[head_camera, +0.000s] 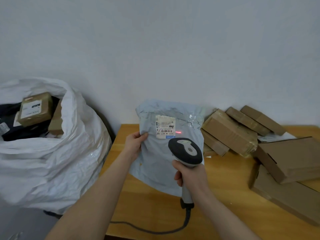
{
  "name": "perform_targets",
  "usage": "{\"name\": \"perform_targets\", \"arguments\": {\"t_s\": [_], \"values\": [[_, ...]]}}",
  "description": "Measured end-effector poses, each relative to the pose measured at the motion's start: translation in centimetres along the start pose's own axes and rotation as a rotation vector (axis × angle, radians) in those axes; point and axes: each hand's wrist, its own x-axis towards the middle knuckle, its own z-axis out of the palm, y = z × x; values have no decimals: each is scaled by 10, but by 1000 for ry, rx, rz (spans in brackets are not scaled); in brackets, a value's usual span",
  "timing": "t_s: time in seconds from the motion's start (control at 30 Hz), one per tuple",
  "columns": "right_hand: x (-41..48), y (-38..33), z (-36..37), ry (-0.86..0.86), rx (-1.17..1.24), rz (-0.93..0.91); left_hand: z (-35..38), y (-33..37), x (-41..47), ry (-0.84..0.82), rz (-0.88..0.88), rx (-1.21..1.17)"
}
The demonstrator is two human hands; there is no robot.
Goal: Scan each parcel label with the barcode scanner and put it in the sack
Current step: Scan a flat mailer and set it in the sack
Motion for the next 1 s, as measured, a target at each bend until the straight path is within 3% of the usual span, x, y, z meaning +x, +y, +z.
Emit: {"name": "perform_targets", "arguments": {"t_s": [0.5, 0.73, 1.0], "values": [[-2, -19, 2, -102, 52, -63, -9, 14, -17, 51, 48, 41], [19, -51, 47, -196, 90, -144, -43, 66, -44, 210, 253, 64], [18, -98, 162, -360, 118, -219, -160, 185, -55, 496, 488, 50]]}}
